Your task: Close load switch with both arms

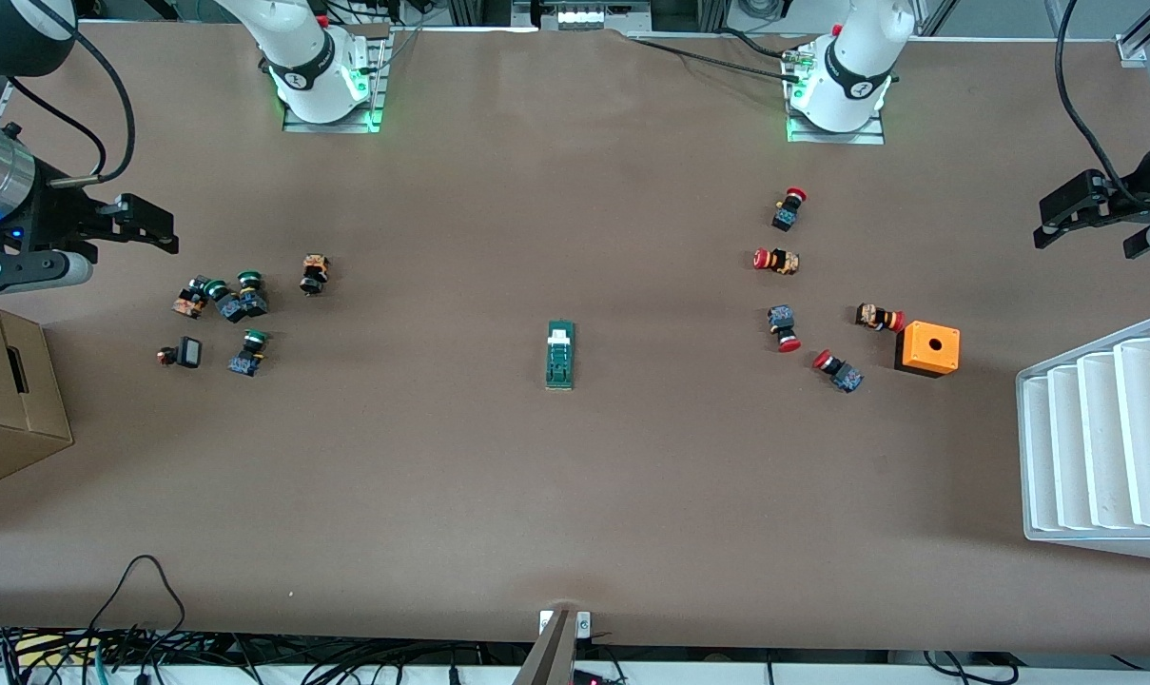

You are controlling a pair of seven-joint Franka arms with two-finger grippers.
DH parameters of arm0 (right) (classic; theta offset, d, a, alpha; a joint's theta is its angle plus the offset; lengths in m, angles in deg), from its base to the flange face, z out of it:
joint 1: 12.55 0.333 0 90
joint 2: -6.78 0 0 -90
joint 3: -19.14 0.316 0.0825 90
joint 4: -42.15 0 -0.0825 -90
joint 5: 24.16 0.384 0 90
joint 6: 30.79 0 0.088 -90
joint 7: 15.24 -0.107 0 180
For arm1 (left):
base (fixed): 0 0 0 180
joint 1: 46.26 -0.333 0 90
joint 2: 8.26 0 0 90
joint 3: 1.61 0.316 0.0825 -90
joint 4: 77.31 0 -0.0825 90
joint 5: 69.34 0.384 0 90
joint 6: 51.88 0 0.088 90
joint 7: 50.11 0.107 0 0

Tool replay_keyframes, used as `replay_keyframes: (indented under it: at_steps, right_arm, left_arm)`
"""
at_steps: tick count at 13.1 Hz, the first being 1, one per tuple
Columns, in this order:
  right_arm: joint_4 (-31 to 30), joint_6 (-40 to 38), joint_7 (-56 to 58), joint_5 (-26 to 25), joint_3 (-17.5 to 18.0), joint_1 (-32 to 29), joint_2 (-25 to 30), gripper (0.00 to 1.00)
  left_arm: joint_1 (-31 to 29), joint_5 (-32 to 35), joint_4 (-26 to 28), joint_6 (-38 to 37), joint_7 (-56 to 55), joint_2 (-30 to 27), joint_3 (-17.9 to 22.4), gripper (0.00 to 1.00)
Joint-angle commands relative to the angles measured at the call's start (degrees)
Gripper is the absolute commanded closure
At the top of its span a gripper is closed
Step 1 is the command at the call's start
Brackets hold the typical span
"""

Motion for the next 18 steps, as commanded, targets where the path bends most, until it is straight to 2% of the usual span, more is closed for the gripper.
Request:
replay_keyframes:
  at_steps: [1, 11, 18]
  right_arm:
    - [1.20, -1.26, -1.07, 0.15, 0.16, 0.05, -0.12, 0.01]
    - [1.29, -1.26, -0.63, 0.07, 0.08, 0.05, -0.12, 0.01]
    - [1.29, -1.26, -0.72, 0.07, 0.08, 0.05, -0.12, 0.01]
  left_arm:
    - [0.00, 1.02, 1.51, 0.95, 1.27, -1.35, 0.10, 0.00]
    - [0.53, 0.93, 1.51, 1.04, 0.22, -1.09, -0.69, 0.00]
    - [0.88, 0.40, 1.60, 1.92, -10.40, -0.29, -7.80, 0.00]
